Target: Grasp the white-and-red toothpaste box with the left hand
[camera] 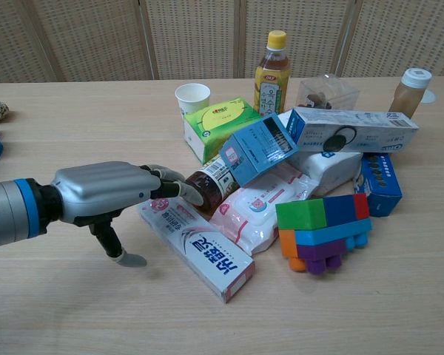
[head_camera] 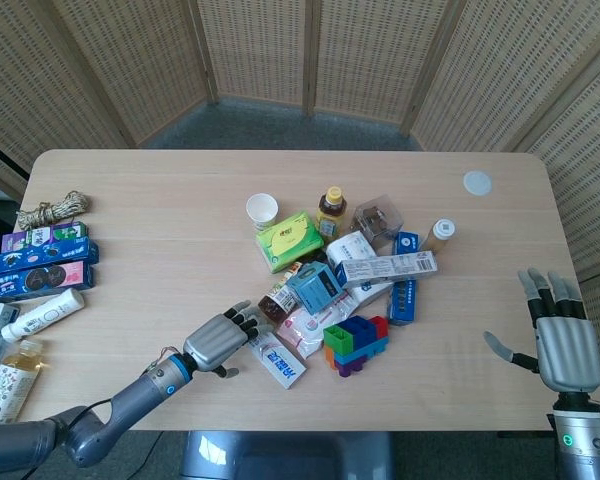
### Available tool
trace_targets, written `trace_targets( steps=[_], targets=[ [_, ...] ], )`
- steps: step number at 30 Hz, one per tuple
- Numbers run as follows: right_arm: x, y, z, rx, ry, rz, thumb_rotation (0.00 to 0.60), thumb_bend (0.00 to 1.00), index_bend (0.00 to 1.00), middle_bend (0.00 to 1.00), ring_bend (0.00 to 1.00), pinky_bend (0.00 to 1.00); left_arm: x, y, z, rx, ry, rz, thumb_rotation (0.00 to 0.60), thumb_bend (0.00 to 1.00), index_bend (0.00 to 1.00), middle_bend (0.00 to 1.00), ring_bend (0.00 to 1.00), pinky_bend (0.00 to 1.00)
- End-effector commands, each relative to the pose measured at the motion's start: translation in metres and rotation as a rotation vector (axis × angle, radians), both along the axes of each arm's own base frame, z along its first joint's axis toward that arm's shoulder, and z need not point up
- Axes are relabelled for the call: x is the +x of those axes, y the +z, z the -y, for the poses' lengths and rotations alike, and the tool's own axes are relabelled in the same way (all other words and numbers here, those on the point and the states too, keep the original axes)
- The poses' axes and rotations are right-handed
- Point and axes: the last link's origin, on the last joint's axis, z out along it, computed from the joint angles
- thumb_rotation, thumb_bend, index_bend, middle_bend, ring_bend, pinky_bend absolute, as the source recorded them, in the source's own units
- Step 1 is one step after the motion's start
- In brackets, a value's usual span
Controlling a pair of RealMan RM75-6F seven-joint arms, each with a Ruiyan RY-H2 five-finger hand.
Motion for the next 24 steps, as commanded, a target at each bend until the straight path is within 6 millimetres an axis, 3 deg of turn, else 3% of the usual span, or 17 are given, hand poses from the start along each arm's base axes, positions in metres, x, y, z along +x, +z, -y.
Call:
trace_targets(
  steps=[1, 24],
  targets=[
    [-0.001, 0.000, 0.000, -0.002, -0.003, 0.000, 0.000, 0.19, 0.00, 0.03, 0.00, 0.00, 0.001, -0.006, 0.001, -0.004, -0.014, -0.012, 0.600, 0.25, 0.15, 0.19, 0.09, 0.00],
    [-0.003, 0.003, -0.003, -0.010, -0.009, 0.003, 0.000, 0.19, 0.00, 0.03, 0.00, 0.00, -0.006, -0.029, 0.004, 0.012, -0.033, -0.050, 0.600, 0.25, 0.18, 0.25, 0.13, 0.00]
  ],
)
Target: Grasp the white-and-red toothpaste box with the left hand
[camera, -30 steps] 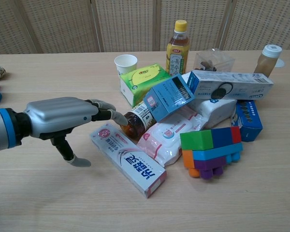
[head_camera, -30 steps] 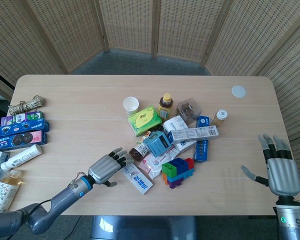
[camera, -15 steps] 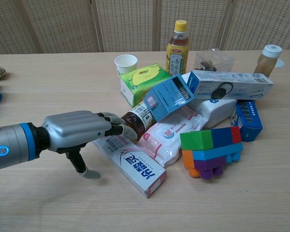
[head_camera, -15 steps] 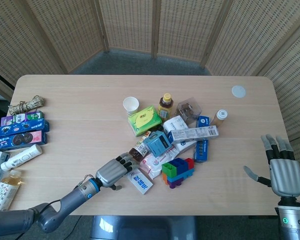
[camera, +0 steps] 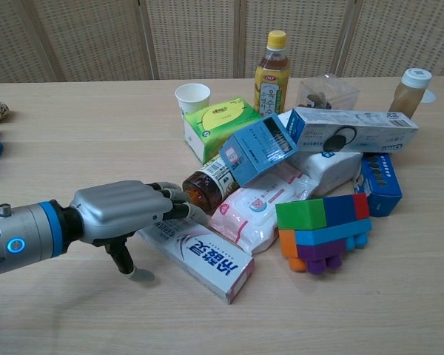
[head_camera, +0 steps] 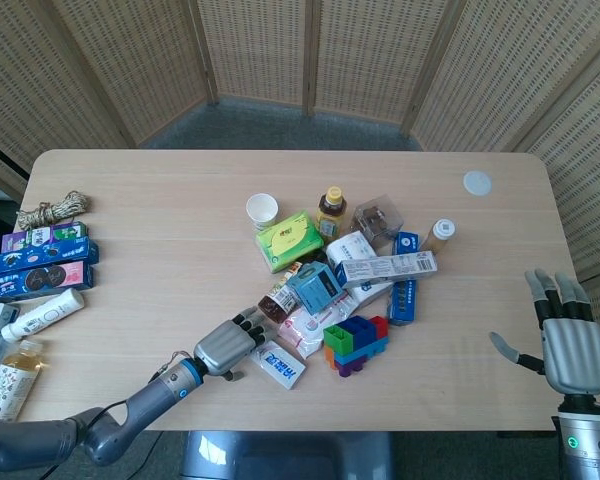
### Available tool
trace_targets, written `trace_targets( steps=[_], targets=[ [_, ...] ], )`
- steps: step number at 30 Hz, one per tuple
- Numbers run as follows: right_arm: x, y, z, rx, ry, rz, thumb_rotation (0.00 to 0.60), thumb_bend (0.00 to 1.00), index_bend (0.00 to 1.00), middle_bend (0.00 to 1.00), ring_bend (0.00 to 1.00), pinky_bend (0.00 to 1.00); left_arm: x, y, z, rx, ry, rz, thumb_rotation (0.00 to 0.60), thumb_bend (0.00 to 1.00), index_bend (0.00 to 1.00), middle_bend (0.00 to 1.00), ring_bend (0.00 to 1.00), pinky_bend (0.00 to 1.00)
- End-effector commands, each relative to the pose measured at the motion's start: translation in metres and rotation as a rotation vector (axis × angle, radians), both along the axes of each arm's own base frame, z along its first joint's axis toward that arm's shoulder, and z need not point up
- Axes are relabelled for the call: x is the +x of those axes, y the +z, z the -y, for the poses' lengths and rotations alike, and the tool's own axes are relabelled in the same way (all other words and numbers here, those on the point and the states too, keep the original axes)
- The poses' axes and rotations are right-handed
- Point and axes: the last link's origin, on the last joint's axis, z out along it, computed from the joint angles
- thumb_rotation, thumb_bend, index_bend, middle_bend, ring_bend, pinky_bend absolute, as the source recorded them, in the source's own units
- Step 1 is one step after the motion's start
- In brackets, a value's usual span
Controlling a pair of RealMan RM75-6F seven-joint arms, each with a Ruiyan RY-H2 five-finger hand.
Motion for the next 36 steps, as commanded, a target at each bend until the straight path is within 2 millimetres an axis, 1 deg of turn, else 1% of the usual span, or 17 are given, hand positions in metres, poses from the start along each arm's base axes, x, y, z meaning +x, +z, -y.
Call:
trace_targets(
  steps=[1, 3, 4, 6, 8, 10, 12, 18, 20, 21, 24, 26, 29, 34, 36],
  targets=[
    [0.001, -0.001, 0.000, 0.001, 0.001, 0.003, 0.000, 0.19, 0.00, 0.03, 0.00, 0.00, -0.001, 0.001, 0.001, 0.010, -0.001, 0.008, 0.600, 0.25, 0.19, 0.27, 0.15, 0.00],
    [0.001, -0.001, 0.000, 0.001, 0.002, 0.004, 0.000, 0.19, 0.00, 0.03, 0.00, 0.00, -0.002, 0.003, 0.001, 0.026, -0.004, 0.017, 0.600, 0.25, 0.24, 0.32, 0.22, 0.00],
    [0.001, -0.001, 0.001, 0.002, 0.002, 0.005, 0.000, 0.19, 0.00, 0.03, 0.00, 0.00, -0.003, 0.004, 0.002, 0.034, -0.008, 0.019, 0.600, 0.25, 0.28, 0.36, 0.26, 0.03],
    [0.002, -0.002, 0.001, 0.001, 0.004, 0.008, 0.000, 0.19, 0.00, 0.03, 0.00, 0.00, -0.006, 0.004, 0.003, 0.041, -0.010, 0.019, 0.600, 0.25, 0.34, 0.41, 0.34, 0.12],
    [0.003, -0.001, 0.000, -0.002, 0.007, 0.009, 0.000, 0.19, 0.00, 0.03, 0.00, 0.00, -0.008, 0.004, 0.006, 0.044, -0.019, 0.016, 0.600, 0.25, 0.41, 0.47, 0.44, 0.23],
    [0.004, 0.000, 0.000, -0.006, 0.007, 0.012, 0.000, 0.19, 0.00, 0.03, 0.00, 0.00, -0.009, 0.004, 0.009, 0.054, -0.040, 0.008, 0.600, 0.25, 0.46, 0.53, 0.52, 0.32],
    [0.004, -0.001, 0.000, -0.006, 0.008, 0.015, 0.000, 0.19, 0.00, 0.03, 0.00, 0.00, -0.011, 0.003, 0.011, 0.061, -0.050, 0.003, 0.600, 0.25, 0.49, 0.55, 0.54, 0.35],
    [0.006, -0.002, -0.001, -0.004, 0.015, 0.026, 0.000, 0.19, 0.00, 0.03, 0.00, 0.00, -0.016, -0.002, 0.021, 0.061, -0.049, -0.008, 0.600, 0.25, 0.48, 0.54, 0.54, 0.37],
    [0.007, -0.001, -0.001, -0.007, 0.019, 0.028, 0.000, 0.19, 0.00, 0.03, 0.00, 0.00, -0.017, -0.002, 0.022, 0.068, -0.045, -0.006, 0.600, 0.25, 0.49, 0.55, 0.55, 0.40],
    [0.007, -0.001, -0.002, -0.007, 0.019, 0.030, 0.000, 0.19, 0.00, 0.03, 0.00, 0.00, -0.018, -0.002, 0.023, 0.074, -0.042, -0.002, 0.600, 0.25, 0.51, 0.57, 0.57, 0.42],
    [0.007, 0.000, -0.002, -0.010, 0.022, 0.032, 0.000, 0.19, 0.00, 0.03, 0.00, 0.00, -0.017, 0.002, 0.022, 0.111, -0.044, 0.030, 0.600, 0.27, 0.59, 0.65, 0.67, 0.53],
    [0.008, 0.000, -0.002, -0.010, 0.023, 0.033, 0.000, 0.19, 0.00, 0.03, 0.00, 0.00, -0.016, 0.009, 0.020, 0.144, -0.043, 0.063, 0.600, 0.29, 0.64, 0.71, 0.73, 0.60],
    [0.008, 0.000, -0.002, -0.012, 0.026, 0.036, 0.000, 0.19, 0.00, 0.03, 0.00, 0.00, -0.014, 0.022, 0.015, 0.188, -0.042, 0.108, 0.600, 0.29, 0.69, 0.76, 0.78, 0.65],
    [0.009, -0.003, 0.000, -0.005, 0.031, 0.040, 0.000, 0.19, 0.00, 0.03, 0.00, 0.00, -0.012, 0.055, 0.007, 0.252, -0.006, 0.181, 0.600, 0.30, 0.70, 0.77, 0.79, 0.66],
    [0.010, -0.005, 0.002, 0.001, 0.036, 0.040, 0.000, 0.19, 0.00, 0.03, 0.00, 0.00, -0.012, 0.074, 0.004, 0.285, 0.010, 0.202, 0.600, 0.30, 0.70, 0.77, 0.79, 0.66]
  ],
)
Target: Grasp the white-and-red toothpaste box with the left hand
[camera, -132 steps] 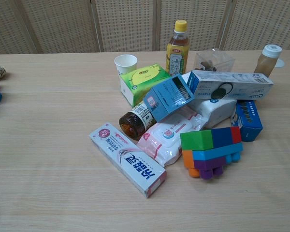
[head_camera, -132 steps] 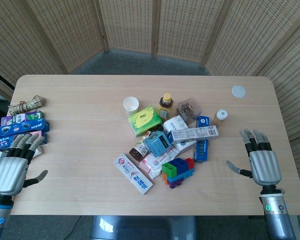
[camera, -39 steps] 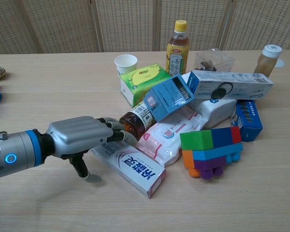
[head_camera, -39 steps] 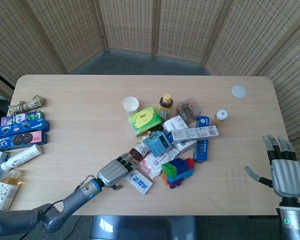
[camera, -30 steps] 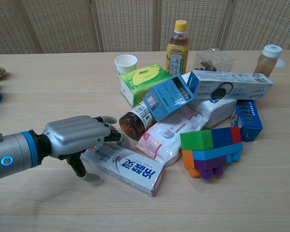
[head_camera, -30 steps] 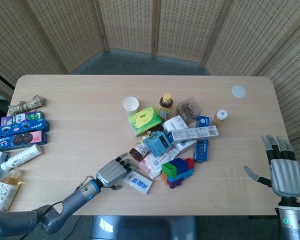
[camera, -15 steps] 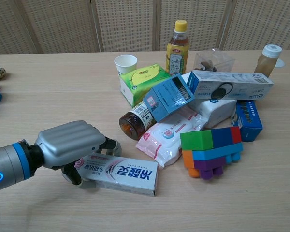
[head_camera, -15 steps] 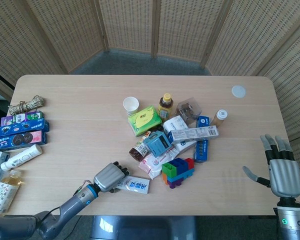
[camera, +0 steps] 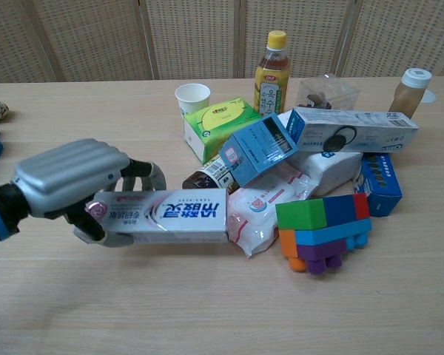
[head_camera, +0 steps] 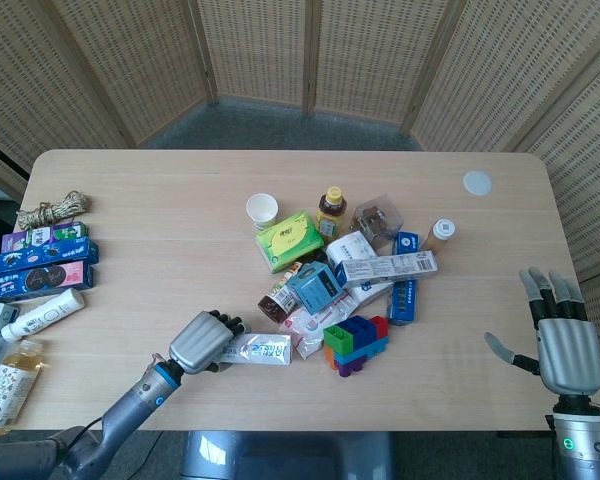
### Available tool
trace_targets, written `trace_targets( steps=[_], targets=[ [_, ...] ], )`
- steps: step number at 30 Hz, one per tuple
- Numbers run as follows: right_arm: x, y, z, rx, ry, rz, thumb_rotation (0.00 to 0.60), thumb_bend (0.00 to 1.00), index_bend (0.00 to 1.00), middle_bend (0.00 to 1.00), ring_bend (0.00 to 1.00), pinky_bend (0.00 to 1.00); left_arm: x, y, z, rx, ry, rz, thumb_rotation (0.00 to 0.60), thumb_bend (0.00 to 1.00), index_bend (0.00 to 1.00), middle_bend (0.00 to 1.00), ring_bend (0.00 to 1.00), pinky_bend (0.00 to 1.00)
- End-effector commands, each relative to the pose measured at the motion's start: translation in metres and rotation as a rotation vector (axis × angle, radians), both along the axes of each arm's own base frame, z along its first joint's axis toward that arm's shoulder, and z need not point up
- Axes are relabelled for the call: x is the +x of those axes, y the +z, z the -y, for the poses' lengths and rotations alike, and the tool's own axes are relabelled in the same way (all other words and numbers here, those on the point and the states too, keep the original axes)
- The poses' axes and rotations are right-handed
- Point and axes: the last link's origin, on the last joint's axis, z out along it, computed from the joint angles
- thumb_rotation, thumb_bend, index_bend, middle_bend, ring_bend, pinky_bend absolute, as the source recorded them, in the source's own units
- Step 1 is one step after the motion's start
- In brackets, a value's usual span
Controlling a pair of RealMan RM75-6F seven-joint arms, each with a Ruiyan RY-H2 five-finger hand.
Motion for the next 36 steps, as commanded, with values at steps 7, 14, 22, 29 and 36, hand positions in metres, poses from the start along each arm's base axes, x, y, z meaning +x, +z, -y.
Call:
trace_targets(
  steps=[7, 14, 22, 29, 36],
  targets=[
    [0.003, -0.010, 0.008, 0.025, 0.020, 0.010, 0.000, 0.19, 0.00, 0.03, 0.00, 0.00, 0.008, 0.100, -0.012, 0.188, 0.052, 0.152, 0.600, 0.29, 0.70, 0.77, 0.79, 0.66],
    [0.006, -0.017, 0.011, 0.036, 0.034, 0.021, 0.000, 0.19, 0.00, 0.03, 0.00, 0.00, 0.019, 0.150, -0.020, 0.299, 0.045, 0.193, 0.600, 0.28, 0.70, 0.77, 0.79, 0.66],
    [0.002, -0.015, 0.006, 0.024, 0.032, 0.034, 0.000, 0.19, 0.00, 0.03, 0.00, 0.00, 0.031, 0.182, -0.028, 0.381, 0.065, 0.258, 0.600, 0.28, 0.70, 0.77, 0.79, 0.66],
    [-0.006, -0.018, -0.001, 0.022, 0.017, 0.054, 0.000, 0.19, 0.00, 0.03, 0.00, 0.00, 0.038, 0.180, -0.027, 0.376, 0.065, 0.276, 0.600, 0.28, 0.70, 0.77, 0.79, 0.66],
    [-0.010, -0.017, -0.001, 0.014, 0.012, 0.059, 0.000, 0.19, 0.00, 0.03, 0.00, 0.00, 0.043, 0.177, -0.029, 0.374, 0.061, 0.282, 0.600, 0.28, 0.70, 0.77, 0.79, 0.66]
  ],
)
